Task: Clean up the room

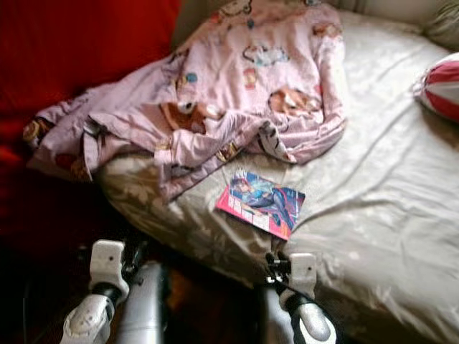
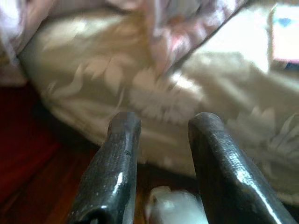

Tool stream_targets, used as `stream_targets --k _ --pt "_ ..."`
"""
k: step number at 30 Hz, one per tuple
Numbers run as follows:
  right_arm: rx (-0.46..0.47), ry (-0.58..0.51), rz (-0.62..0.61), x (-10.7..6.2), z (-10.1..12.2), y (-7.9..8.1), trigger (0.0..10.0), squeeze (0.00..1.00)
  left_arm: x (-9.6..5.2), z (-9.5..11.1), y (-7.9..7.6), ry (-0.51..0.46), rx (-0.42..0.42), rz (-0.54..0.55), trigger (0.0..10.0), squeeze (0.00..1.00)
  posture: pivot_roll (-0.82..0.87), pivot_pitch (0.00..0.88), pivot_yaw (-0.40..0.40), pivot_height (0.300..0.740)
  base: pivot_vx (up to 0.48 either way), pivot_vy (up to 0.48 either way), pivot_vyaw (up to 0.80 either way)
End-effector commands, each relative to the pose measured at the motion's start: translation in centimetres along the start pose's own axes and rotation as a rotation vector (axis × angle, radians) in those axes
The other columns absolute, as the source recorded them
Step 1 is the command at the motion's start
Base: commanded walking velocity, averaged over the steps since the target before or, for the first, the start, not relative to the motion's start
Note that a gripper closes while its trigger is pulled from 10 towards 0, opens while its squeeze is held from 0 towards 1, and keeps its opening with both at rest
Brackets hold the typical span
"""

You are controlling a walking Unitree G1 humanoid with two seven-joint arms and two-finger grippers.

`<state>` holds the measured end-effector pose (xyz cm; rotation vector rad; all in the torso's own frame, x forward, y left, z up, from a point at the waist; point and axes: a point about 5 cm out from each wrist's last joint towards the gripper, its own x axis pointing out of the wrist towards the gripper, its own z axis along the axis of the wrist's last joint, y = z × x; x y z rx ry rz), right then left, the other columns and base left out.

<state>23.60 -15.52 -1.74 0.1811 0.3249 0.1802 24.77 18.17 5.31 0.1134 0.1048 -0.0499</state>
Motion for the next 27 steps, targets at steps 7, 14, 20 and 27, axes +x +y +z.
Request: stream_targets --k 7,14,20,27 --pt "0.009 -0.05 -0.036 0.0 0.5 -0.3 10.0 0.0 0.0 0.3 -0.2 -0.008 0.015 -0.015 10.0 0.0 0.11 0.228 -0.05 0.567 0.0 0.0 0.0" --pt "0.04 -0.203 -0.001 1.5 4.3 0.5 10.0 0.0 0.1 0.4 -0.1 -0.014 0.019 -0.013 10.0 0.0 0.1 0.231 -0.043 0.567 0.0 0.0 0.0" --pt "0.011 -0.213 0.081 2.3 5.4 1.8 10.0 0.0 0.2 0.5 -0.2 -0.02 0.016 -0.018 10.0 0.0 0.11 0.232 -0.044 0.567 0.289 0.0 0.0" --pt "-0.023 -0.189 0.106 2.1 5.1 2.2 10.0 0.0 0.2 0.6 -0.2 -0.022 0.014 -0.022 10.0 0.0 0.1 0.235 -0.042 0.567 0.158 0.0 0.23"
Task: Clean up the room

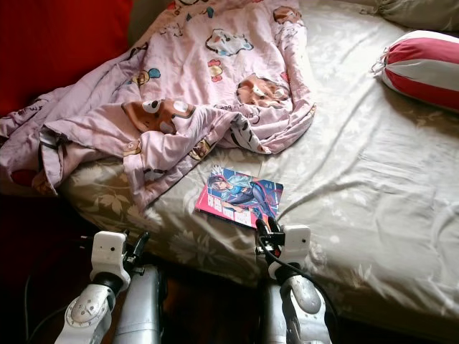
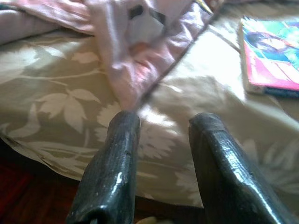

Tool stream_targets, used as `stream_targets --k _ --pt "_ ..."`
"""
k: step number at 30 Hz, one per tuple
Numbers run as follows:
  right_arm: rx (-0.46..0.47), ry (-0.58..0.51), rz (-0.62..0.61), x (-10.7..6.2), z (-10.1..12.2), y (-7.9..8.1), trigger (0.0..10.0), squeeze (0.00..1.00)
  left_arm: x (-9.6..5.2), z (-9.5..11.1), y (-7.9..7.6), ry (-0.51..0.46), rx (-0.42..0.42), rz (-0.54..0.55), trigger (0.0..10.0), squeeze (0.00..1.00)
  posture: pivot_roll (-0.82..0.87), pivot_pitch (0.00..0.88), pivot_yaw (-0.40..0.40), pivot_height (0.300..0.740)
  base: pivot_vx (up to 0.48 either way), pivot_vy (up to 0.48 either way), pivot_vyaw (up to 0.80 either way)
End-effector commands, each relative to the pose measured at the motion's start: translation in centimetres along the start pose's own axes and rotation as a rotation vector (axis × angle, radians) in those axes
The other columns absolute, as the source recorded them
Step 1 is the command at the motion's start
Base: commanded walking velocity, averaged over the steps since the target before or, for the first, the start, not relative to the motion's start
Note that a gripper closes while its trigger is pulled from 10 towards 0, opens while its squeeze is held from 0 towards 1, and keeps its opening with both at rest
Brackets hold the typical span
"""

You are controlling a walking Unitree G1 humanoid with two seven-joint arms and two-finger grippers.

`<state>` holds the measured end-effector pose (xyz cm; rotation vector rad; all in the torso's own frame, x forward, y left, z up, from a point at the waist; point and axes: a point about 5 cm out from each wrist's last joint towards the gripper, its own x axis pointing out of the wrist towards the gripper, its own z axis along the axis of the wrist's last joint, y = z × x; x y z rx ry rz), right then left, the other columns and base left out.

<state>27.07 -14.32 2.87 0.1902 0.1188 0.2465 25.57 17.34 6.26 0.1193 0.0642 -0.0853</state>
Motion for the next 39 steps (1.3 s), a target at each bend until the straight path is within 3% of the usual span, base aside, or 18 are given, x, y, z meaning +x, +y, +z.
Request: stream_targets --k 1,13,14,15,20,22,26,39 --pt "0.003 0.015 0.019 -0.1 -0.2 0.6 10.0 0.0 -0.6 -0.5 0.4 0.021 0.005 0.009 10.0 0.0 0.1 0.235 -0.042 0.567 0.255 0.0 0.48" --pt "0.088 0.105 -0.085 0.5 -1.3 -0.4 10.0 0.0 -0.7 -0.6 0.0 0.019 0.005 -0.006 10.0 0.0 0.11 0.224 -0.036 0.567 0.042 0.0 0.04" --pt "0.09 0.121 -0.093 0.5 -1.4 -0.4 10.0 0.21 -0.8 -0.6 0.0 0.019 0.005 -0.007 10.0 0.0 0.11 0.223 -0.036 0.567 0.0 0.0 0.0" --pt "0.1 0.127 -0.098 0.6 -1.6 -0.4 10.0 1.0 -0.8 -0.6 0.0 0.019 0.005 -0.007 10.0 0.0 0.11 0.221 -0.035 0.567 0.0 0.0 0.0" --pt "0.153 0.158 -0.109 1.1 -2.0 -0.3 10.0 1.0 -0.9 -0.5 0.0 0.018 0.007 -0.008 10.0 0.0 0.13 0.223 -0.03 0.567 0.0 0.0 0.0" --pt "0.244 0.155 -0.163 2.3 -1.8 -0.1 10.0 1.0 -0.9 -0.4 0.2 0.015 0.009 0.002 10.0 0.0 0.15 0.23 -0.026 0.567 0.0 0.0 0.0" --pt "0.328 0.142 -0.211 3.0 -1.5 0.1 10.0 1.0 -0.9 -0.2 0.3 0.012 0.012 0.0 10.0 0.0 0.16 0.247 -0.018 0.567 0.0 0.0 0.0" --pt "0.35 -0.004 -0.252 4.7 1.1 0.1 10.0 1.0 -1.4 0.0 1.2 0.02 0.033 0.015 10.0 0.0 0.2 0.301 0.008 0.567 0.0 0.0 0.0"
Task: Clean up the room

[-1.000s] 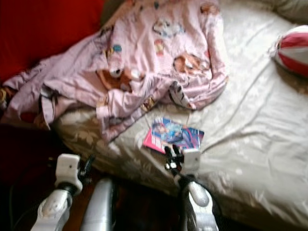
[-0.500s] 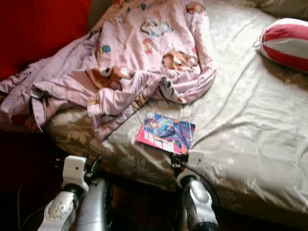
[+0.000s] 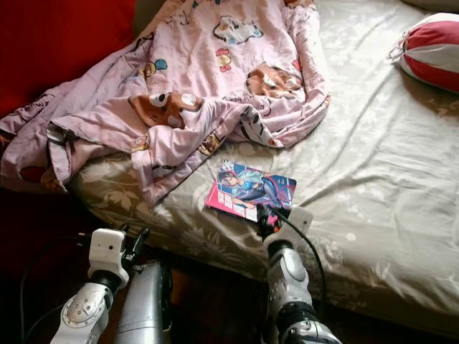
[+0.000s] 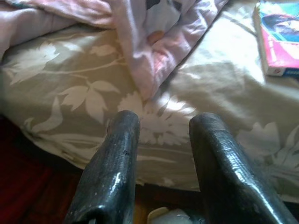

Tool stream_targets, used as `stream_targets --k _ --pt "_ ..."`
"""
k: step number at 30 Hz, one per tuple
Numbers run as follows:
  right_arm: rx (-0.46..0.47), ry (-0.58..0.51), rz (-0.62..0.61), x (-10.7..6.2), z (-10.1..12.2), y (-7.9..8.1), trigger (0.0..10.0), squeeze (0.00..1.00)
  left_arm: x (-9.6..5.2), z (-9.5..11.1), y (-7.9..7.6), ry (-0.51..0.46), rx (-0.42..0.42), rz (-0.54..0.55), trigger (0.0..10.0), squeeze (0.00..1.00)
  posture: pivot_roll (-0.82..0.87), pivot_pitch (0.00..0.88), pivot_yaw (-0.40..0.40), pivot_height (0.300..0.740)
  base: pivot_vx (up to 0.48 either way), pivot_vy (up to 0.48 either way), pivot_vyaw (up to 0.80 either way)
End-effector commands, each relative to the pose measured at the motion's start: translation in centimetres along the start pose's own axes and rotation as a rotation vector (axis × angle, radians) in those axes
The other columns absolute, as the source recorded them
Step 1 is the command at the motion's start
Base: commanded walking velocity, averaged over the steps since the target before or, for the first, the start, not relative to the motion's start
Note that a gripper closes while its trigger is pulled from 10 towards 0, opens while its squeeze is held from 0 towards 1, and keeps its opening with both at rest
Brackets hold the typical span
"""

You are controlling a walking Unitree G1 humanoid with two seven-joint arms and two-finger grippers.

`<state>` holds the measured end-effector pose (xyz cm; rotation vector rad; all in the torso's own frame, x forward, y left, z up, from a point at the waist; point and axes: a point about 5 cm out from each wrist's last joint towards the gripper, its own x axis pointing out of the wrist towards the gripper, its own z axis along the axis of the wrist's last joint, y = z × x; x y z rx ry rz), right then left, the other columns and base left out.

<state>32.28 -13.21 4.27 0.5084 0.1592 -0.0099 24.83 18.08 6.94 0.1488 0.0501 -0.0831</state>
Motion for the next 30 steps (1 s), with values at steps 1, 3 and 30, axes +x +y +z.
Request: stream_targets --k 1,3,30 --pt "0.002 0.007 -0.013 -0.4 -0.6 -0.3 10.0 1.0 -0.7 -0.6 0.4 0.036 0.005 0.011 10.0 0.0 0.21 0.303 0.009 0.567 0.0 0.0 0.0" --pt "0.007 -0.009 -0.012 -0.3 -0.5 -0.2 10.0 0.69 -0.8 -0.7 0.5 0.039 0.005 0.013 10.0 0.0 0.21 0.306 0.009 0.567 0.0 0.0 0.0" --pt "0.303 0.06 -0.094 -1.0 -2.2 -1.7 10.0 0.0 -0.9 -0.7 1.2 0.044 0.026 0.028 10.0 0.0 0.21 0.294 0.015 0.567 0.0 0.0 0.0"
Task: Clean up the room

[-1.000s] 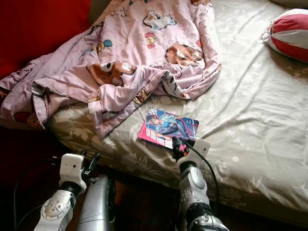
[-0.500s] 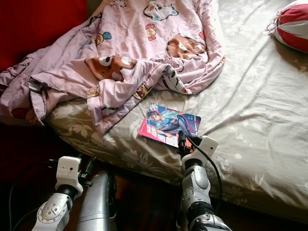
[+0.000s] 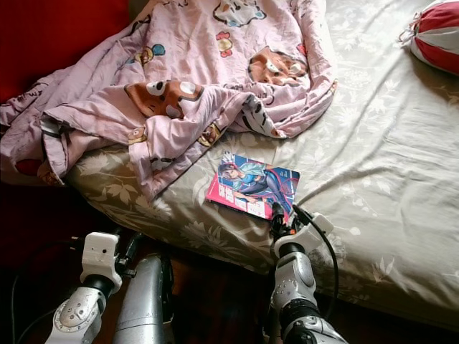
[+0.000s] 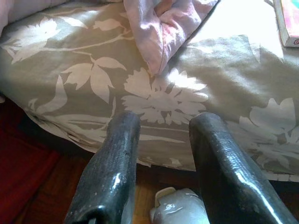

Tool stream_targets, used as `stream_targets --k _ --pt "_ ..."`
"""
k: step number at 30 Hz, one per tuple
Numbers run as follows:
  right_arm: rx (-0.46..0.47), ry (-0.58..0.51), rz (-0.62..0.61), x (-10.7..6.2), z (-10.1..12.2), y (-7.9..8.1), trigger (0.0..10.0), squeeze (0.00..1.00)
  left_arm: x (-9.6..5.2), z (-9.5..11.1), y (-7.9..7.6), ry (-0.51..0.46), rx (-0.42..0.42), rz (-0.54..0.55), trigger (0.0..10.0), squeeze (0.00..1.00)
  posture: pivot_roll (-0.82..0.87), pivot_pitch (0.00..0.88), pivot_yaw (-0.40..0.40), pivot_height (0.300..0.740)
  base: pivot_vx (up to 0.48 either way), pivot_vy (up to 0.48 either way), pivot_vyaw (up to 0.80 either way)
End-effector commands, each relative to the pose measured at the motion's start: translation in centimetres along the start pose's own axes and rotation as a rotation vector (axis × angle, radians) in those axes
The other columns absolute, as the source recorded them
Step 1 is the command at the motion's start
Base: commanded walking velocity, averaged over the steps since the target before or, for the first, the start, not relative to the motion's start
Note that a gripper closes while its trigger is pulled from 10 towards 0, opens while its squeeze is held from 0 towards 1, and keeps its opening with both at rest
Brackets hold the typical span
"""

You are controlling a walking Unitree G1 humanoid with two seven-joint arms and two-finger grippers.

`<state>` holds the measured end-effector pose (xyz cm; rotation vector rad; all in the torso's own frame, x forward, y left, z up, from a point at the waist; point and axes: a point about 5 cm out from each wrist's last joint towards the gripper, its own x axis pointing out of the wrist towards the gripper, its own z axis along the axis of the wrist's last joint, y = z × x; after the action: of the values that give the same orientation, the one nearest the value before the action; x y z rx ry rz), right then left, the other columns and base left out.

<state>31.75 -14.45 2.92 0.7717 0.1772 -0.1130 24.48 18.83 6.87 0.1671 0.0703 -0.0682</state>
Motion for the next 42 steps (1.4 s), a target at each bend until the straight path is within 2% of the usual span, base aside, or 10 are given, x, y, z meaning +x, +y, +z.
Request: stream_targets --k 1,6,15,21,28,29,30,31,32,42 --pt "0.035 0.061 0.003 -0.6 -1.6 -0.1 10.0 0.0 -0.4 -0.4 0.5 0.021 0.009 0.014 10.0 0.0 0.22 0.293 0.015 0.567 0.0 0.0 0.0" --pt "0.056 0.089 0.016 -0.7 -2.1 0.1 10.0 0.0 -0.3 -0.5 0.5 0.02 0.01 0.013 10.0 0.0 0.21 0.287 0.014 0.567 0.0 0.0 0.0" --pt "0.098 0.191 -0.01 -1.7 -4.1 -0.8 10.0 0.0 -0.3 -0.4 0.5 0.022 0.017 0.015 10.0 0.0 0.22 0.288 0.012 0.567 0.0 0.0 0.0" --pt "0.242 0.245 -0.054 -2.3 -4.9 -1.7 10.0 0.0 -0.2 -0.5 0.5 0.022 0.026 0.01 10.0 0.0 0.23 0.284 0.011 0.567 0.0 0.0 0.0" --pt "0.265 0.241 -0.028 -2.1 -4.7 -1.3 10.0 0.0 -0.1 -0.4 0.6 0.021 0.041 0.004 10.0 0.0 0.23 0.279 0.017 0.567 0.0 0.0 0.0" --pt "0.271 0.238 -0.023 -2.0 -4.7 -1.2 9.6 0.0 -0.1 -0.4 0.7 0.021 0.042 0.004 10.0 0.0 0.23 0.278 0.018 0.567 0.0 0.0 0.0" --pt "0.27 0.238 -0.02 -2.0 -4.6 -1.1 5.3 0.0 -0.1 -0.3 0.7 0.02 0.043 0.003 10.0 0.0 0.23 0.278 0.018 0.567 0.0 0.0 0.0" --pt "0.27 0.237 -0.017 -1.9 -4.6 -1.1 5.3 0.0 -0.1 -0.3 0.7 0.02 0.044 0.003 10.0 0.0 0.23 0.278 0.018 0.567 0.0 0.0 0.0" --pt "0.28 0.233 -0.008 -1.8 -4.5 -1.0 0.0 0.0 0.0 -0.3 0.6 0.018 0.047 0.0 10.0 0.0 0.23 0.278 0.018 0.567 0.0 0.0 0.0" --pt "0.3 0.228 0.023 -1.6 -4.3 -0.6 0.0 0.0 0.2 -0.3 0.5 0.019 0.059 -0.009 10.0 0.0 0.23 0.276 0.02 0.567 0.0 0.0 0.0"
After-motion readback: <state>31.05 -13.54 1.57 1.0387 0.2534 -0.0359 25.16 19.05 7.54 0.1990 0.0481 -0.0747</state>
